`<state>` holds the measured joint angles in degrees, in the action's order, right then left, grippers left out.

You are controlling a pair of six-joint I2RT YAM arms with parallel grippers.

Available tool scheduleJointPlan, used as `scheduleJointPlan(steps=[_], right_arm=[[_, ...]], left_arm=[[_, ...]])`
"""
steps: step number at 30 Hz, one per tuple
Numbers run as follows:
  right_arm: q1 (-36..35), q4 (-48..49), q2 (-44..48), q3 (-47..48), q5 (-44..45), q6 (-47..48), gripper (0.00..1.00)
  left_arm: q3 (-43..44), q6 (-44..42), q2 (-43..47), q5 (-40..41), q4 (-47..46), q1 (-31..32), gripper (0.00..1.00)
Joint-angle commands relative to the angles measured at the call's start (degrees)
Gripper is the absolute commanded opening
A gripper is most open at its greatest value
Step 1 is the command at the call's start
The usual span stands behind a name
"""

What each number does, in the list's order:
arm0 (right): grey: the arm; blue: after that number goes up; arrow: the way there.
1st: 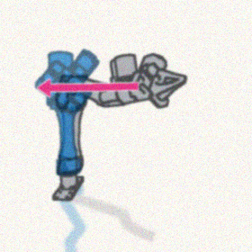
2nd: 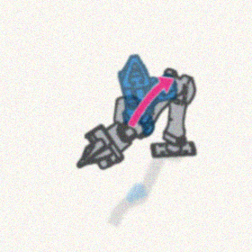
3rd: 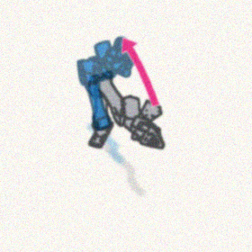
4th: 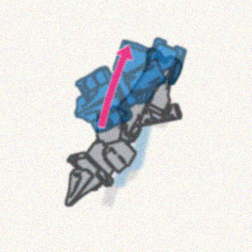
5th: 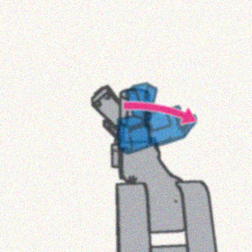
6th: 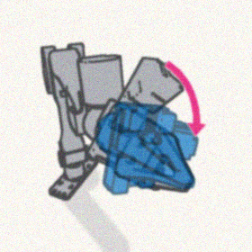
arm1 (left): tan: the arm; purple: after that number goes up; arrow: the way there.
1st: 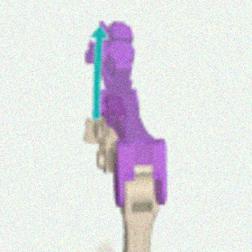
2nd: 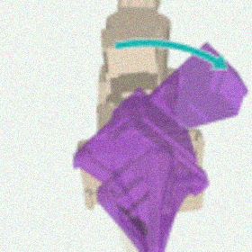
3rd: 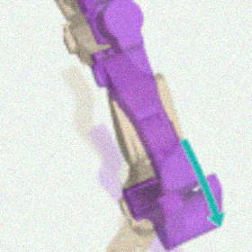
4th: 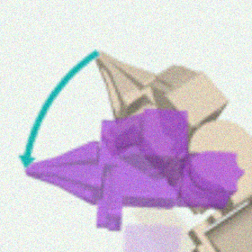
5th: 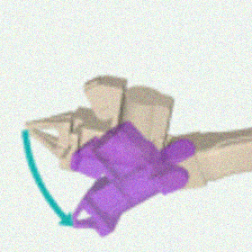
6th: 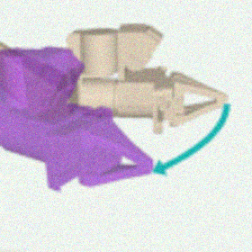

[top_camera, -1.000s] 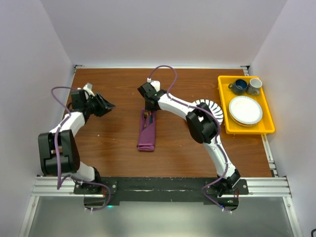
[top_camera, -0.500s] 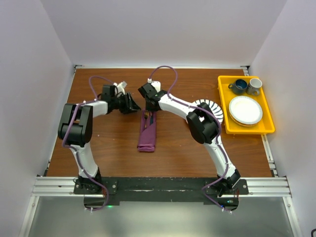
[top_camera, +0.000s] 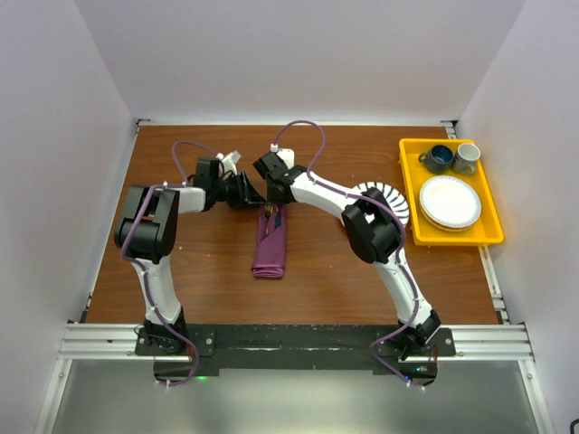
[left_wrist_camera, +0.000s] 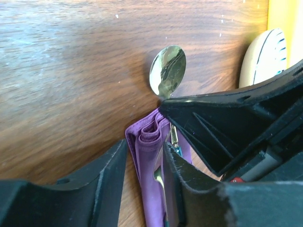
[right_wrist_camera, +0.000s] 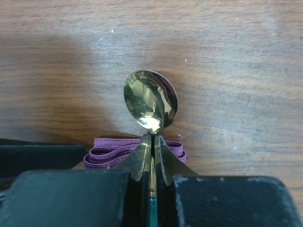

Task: Fold the napkin into a case and place the utensils inside
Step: Insert the spoon into the folded napkin.

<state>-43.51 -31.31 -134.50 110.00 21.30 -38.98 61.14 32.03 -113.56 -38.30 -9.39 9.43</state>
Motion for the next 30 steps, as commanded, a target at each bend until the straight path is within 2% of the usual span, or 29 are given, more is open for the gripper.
scheduleJointPlan(steps=[1, 5, 6, 8, 10, 30], right_arm=[[-0.3, -2.1, 2.0, 0.8, -0.1, 0.0, 0.0], [-0.2, -3.2, 2.7, 0.8, -0.1, -0.6, 0.0], [-0.2, -3.5, 2.9, 0.8, -0.2, -0.7, 0.0], [-0.3, -3.8, 3.1, 0.9, -0.3, -1.1, 0.0], [-0.3, -4.1, 3.3, 0.9, -0.4, -1.4, 0.0], [-0.4, -7.6, 4.3, 4.2, 0.8, -4.6, 0.0]], left_arm=[[-0.8, 3.4, -1.8, -1.6, -5.6, 0.3, 0.35], [-1.6, 6.1, -2.3, 0.1, -7.2, 0.3, 0.22], [-1.7, 6.5, -2.3, 0.6, -7.4, 0.3, 0.15], [-2.5, 8.1, -2.5, 1.2, -8.4, 0.2, 0.06], [-3.1, 9.2, -2.4, 2.3, -8.8, 0.2, 0.0], [-6.5, 14.4, -0.4, 9.1, -10.5, -0.9, 0.0]])
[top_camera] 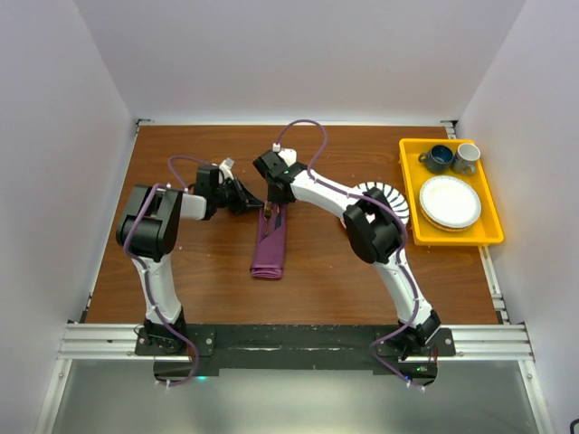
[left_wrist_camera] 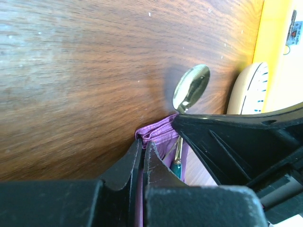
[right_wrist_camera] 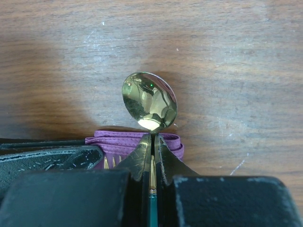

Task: Fold the napkin into a case and place the utensils inside
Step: Insert the spoon into the folded napkin.

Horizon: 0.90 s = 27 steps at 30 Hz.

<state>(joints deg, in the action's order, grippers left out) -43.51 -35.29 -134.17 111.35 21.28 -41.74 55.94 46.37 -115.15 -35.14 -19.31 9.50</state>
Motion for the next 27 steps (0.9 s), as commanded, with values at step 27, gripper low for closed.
scheduleJointPlan(steps=[27], right_arm=[[-2.7, -2.8, 6.7, -0.7, 0.4, -2.6, 0.0]], left_arm=[[-1.4, 1.2, 0.8, 6.9, -1.3, -2.0, 0.0]])
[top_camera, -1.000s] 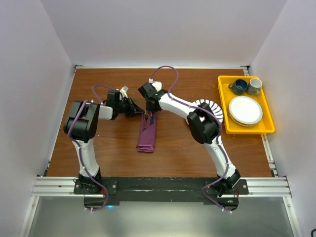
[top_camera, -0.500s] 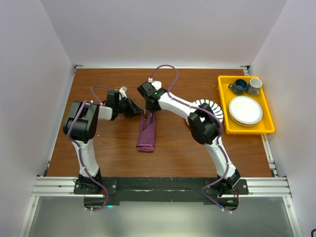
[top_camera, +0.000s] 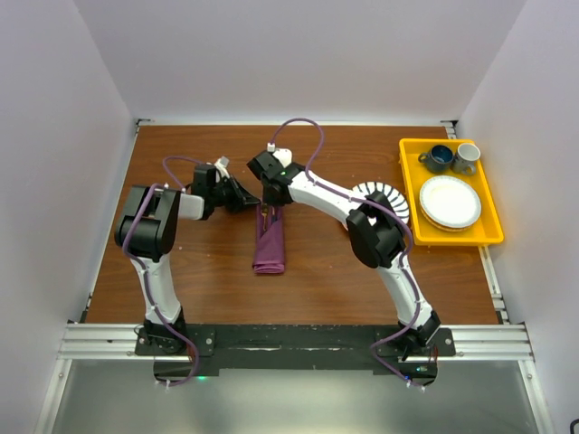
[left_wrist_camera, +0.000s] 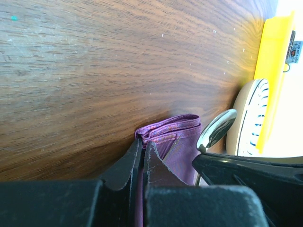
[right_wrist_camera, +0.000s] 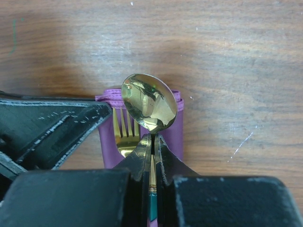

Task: Fold the napkin into a case and place the utensils inside
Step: Insert the spoon into the folded napkin.

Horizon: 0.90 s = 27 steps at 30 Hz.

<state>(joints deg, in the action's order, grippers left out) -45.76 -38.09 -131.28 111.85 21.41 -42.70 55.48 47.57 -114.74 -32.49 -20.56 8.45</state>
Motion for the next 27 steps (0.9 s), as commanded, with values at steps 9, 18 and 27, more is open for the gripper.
scheduleJointPlan(steps=[9, 18, 27], right_arm=[[-0.7, 0.3, 3.3, -3.1, -1.1, -1.3, 0.0], [-1.5, -0.5, 3.7, -3.6, -2.7, -2.1, 0.0], [-1.8, -1.4, 4.2, -5.2, -2.7, -2.8, 0.17]], left_arm=[[-1.5, 0.0, 0.6, 4.5, -0.7, -1.5, 0.0], [-2.6, -0.1, 1.0, 4.8, -1.2, -1.8, 0.0], [-2.6, -0.1, 0.9, 4.6, -1.4, -1.9, 0.0]])
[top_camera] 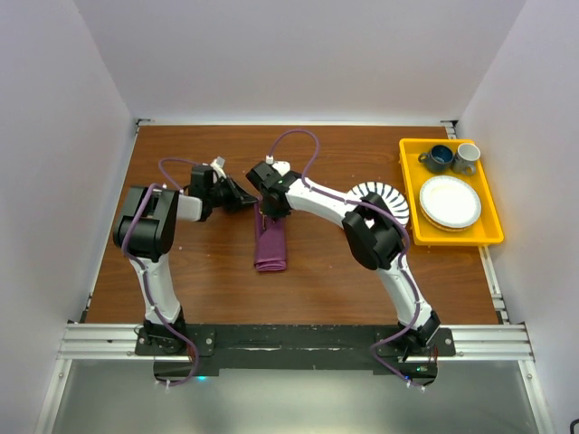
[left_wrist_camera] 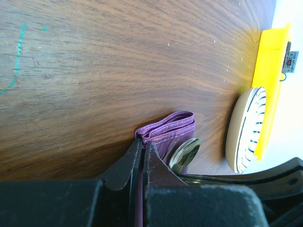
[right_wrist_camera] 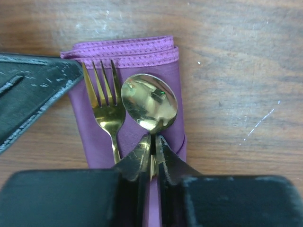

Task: Fold the napkin into a case and place the utensils inside
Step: Insert the spoon into the folded napkin, then reset both arms

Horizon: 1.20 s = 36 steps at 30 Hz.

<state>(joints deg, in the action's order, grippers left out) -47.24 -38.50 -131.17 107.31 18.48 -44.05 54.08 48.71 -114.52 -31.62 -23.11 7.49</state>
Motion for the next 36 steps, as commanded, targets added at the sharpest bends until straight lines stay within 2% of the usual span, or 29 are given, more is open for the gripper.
scheduleJointPlan(steps=[1, 5, 13, 21, 24, 25, 27, 28, 31, 36], right_arm=[[-0.3, -1.0, 4.1, -0.7, 0.2, -1.5, 0.2], [-0.3, -0.8, 4.3, 0.1, -0.2, -1.0, 0.36], [-0.4, -0.1, 5.7, 1.8, 1.2, 0.4, 0.41], [0.1, 2.4, 8.1, 3.2, 4.2, 3.7, 0.62], [0.7, 3.4, 9.4, 3.3, 4.0, 5.3, 0.68], [1.0, 3.7, 9.8, 3.3, 3.9, 6.2, 0.7], [1.6, 5.0, 10.8, 3.4, 3.5, 7.1, 0.74], [2.0, 5.7, 11.3, 3.4, 3.2, 8.3, 0.79], [3.5, 7.6, 13.1, 3.5, 1.8, 11.1, 0.9], [6.8, 14.7, 19.4, -1.5, -0.9, 16.4, 0.98]], left_arm=[[-1.1, -1.3, 0.8, 3.8, 1.2, -1.0, 0.0], [-1.1, -1.7, 0.9, 3.7, 1.4, -1.0, 0.0], [-1.7, -2.3, 1.3, 3.5, 1.4, -1.0, 0.0], [-1.0, -4.5, 2.7, 4.1, 2.2, -0.9, 0.0], [-0.3, -5.2, 3.5, 4.5, 2.8, -0.9, 0.08], [0.1, -5.6, 3.8, 4.8, 3.6, -0.9, 0.17], [1.3, -6.4, 4.8, 5.1, 4.3, -0.8, 0.24], [1.7, -6.9, 5.3, 5.2, 5.2, -0.8, 0.31], [4.0, -9.4, 6.8, 5.5, 7.6, -0.6, 0.43], [9.4, -14.3, 9.9, 6.8, 13.3, -0.6, 0.62]])
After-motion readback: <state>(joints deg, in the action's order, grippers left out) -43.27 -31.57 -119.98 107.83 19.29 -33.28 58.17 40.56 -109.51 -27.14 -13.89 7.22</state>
